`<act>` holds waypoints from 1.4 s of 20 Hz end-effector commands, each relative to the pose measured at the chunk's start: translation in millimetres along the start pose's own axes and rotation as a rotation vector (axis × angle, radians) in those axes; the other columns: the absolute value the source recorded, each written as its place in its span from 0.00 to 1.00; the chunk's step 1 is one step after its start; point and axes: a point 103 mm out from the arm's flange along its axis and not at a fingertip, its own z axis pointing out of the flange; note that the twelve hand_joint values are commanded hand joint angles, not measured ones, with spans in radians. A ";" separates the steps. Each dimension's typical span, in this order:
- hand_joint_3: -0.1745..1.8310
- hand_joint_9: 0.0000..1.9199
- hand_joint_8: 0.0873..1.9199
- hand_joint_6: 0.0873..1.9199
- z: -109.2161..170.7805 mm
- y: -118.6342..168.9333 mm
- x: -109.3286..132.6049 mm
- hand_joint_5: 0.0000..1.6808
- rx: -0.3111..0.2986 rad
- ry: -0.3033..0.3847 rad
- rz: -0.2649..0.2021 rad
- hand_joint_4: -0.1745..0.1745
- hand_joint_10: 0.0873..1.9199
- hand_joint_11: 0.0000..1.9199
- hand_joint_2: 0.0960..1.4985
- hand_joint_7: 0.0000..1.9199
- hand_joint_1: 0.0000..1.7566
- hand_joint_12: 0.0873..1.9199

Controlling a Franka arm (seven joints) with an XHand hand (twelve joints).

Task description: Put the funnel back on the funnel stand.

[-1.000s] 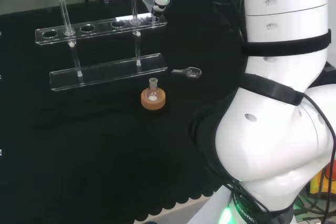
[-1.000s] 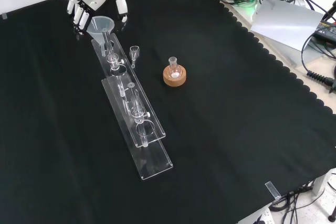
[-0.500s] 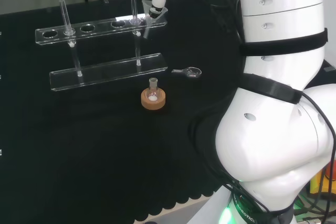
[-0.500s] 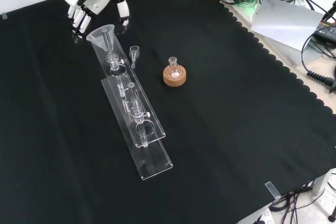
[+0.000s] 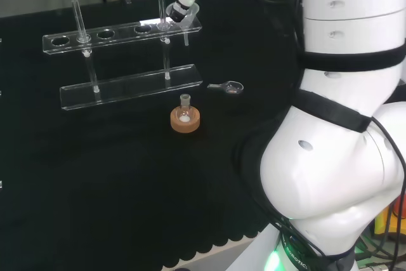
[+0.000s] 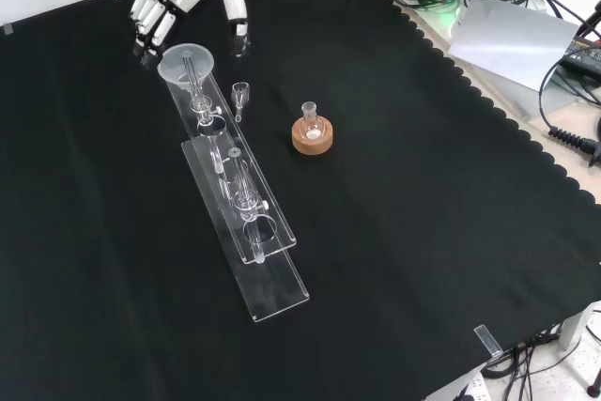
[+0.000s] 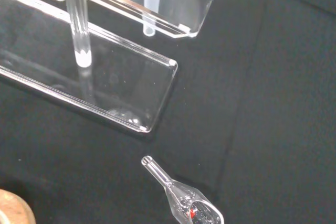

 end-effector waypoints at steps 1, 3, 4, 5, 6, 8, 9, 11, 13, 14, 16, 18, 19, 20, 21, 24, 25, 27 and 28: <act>0.25 0.11 0.29 0.00 -24.8 -62.3 12.5 0.08 -0.161 0.071 0.006 0.49 0.36 0.14 0.44 0.01 0.30 0.74; 0.26 0.11 0.29 0.00 -28.0 -80.0 16.2 0.10 -0.180 0.074 0.018 0.49 0.36 0.15 0.46 0.01 0.33 0.75; 0.26 0.11 0.29 0.00 -28.5 -87.7 18.1 0.10 -0.186 0.076 0.023 0.49 0.36 0.15 0.47 0.01 0.35 0.75; 0.27 0.11 0.30 0.00 -28.1 -96.3 19.7 0.11 -0.196 0.086 0.026 0.49 0.36 0.15 0.47 0.02 0.35 0.75; 0.27 0.12 0.30 0.00 -27.4 -105.0 21.0 0.12 -0.206 0.101 0.028 0.49 0.36 0.15 0.47 0.02 0.36 0.75; 0.29 0.13 0.31 0.00 -26.2 -120.4 23.9 0.14 -0.223 0.102 0.044 0.49 0.36 0.15 0.46 0.04 0.36 0.75; 0.29 0.14 0.31 0.00 -25.0 -128.9 24.9 0.14 -0.235 0.109 0.053 0.49 0.36 0.15 0.47 0.05 0.36 0.75; 0.30 0.15 0.32 0.00 -21.0 -146.4 26.8 0.15 -0.254 0.120 0.076 0.49 0.36 0.15 0.47 0.06 0.36 0.75; 0.31 0.16 0.32 0.00 -15.9 -160.4 28.0 0.16 -0.266 0.136 0.096 0.48 0.35 0.15 0.46 0.07 0.36 0.75; 0.31 0.16 0.32 0.00 -12.9 -166.9 28.6 0.16 -0.271 0.144 0.107 0.48 0.35 0.15 0.46 0.07 0.36 0.75; 0.32 0.17 0.32 0.00 -6.8 -179.6 29.1 0.17 -0.279 0.159 0.129 0.48 0.35 0.15 0.46 0.07 0.36 0.75; 0.32 0.18 0.32 0.00 -1.6 -190.6 29.5 0.17 -0.290 0.173 0.148 0.47 0.35 0.15 0.46 0.08 0.37 0.75; 0.32 0.18 0.32 0.00 1.0 -195.3 29.8 0.17 -0.296 0.181 0.154 0.47 0.35 0.15 0.46 0.08 0.37 0.75; 0.32 0.18 0.32 0.00 4.4 -200.6 30.9 0.18 -0.307 0.191 0.161 0.46 0.35 0.15 0.46 0.08 0.37 0.75; 0.33 0.19 0.32 0.00 8.1 -205.9 32.1 0.18 -0.316 0.202 0.168 0.46 0.35 0.15 0.46 0.08 0.37 0.75; 0.33 0.19 0.33 0.00 20.8 -224.6 36.8 0.19 -0.345 0.215 0.184 0.45 0.34 0.15 0.47 0.09 0.37 0.75; 0.33 0.19 0.33 0.00 25.0 -230.3 37.7 0.19 -0.347 0.215 0.193 0.45 0.34 0.15 0.47 0.09 0.38 0.75; 0.33 0.20 0.33 0.00 32.3 -238.6 37.7 0.19 -0.349 0.226 0.204 0.44 0.34 0.15 0.47 0.09 0.38 0.75; 0.34 0.20 0.33 0.00 35.5 -241.9 37.2 0.20 -0.350 0.229 0.211 0.44 0.34 0.15 0.46 0.09 0.38 0.75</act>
